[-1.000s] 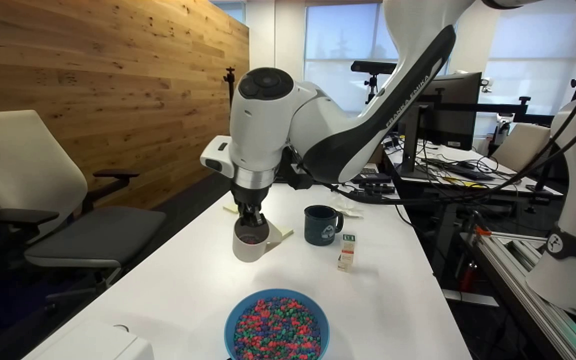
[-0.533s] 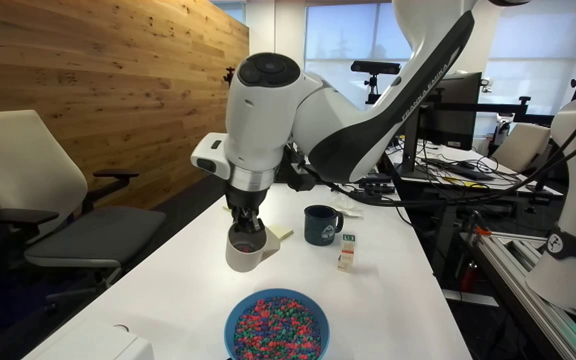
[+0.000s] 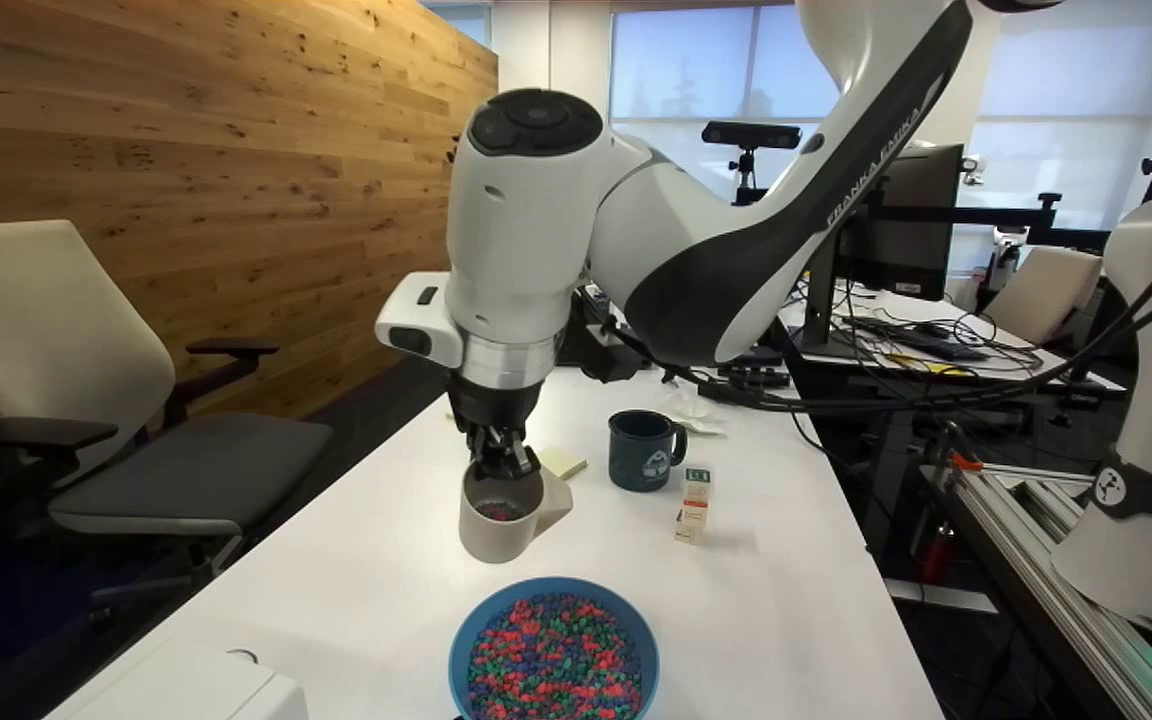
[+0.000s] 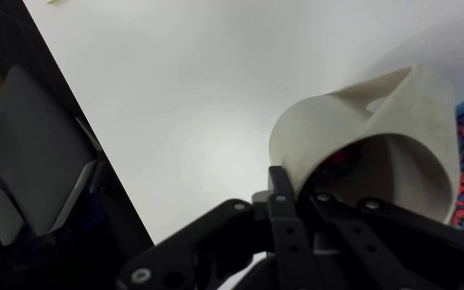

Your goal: Pour the contents of the white cu into the blue bowl

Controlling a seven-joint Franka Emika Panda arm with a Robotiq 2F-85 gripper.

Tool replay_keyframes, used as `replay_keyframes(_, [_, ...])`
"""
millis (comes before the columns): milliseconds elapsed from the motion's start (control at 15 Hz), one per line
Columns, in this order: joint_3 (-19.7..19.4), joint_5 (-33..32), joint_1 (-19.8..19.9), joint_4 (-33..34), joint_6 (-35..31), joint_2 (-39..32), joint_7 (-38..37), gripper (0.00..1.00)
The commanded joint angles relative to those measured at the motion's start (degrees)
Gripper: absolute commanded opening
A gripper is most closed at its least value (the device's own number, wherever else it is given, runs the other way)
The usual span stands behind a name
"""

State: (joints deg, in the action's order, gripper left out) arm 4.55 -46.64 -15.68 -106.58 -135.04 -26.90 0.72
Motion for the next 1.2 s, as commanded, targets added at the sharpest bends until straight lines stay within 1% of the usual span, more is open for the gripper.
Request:
replay_keyframes(0, [0.4,-0.1,0.3,0.1,0.2,-0.1,0.0,0.06])
replay_keyframes(533, [0.4,-0.1,0.3,0.1,0.2,-0.4,0.0,0.06])
replay_keyframes(600, [-0.3,-1.9,-0.4,0.1,0.3,-0.2,-1.7,0.01])
replay_keyframes(733, [-2.0,-7.4,-2.3,-0.2,0.3,-0.1,-5.8,0.01])
replay_keyframes(867, [-3.4,-15.2,-4.2,-0.1,0.9,-0.7,-11.5,0.01])
replay_keyframes(1000, [-3.6,-22.1,-5.3,-0.3,2.2,-1.5,-16.9,0.01])
replay_keyframes(1133, [-2.6,-26.5,-5.6,-0.6,3.8,-2.3,-20.6,0.01])
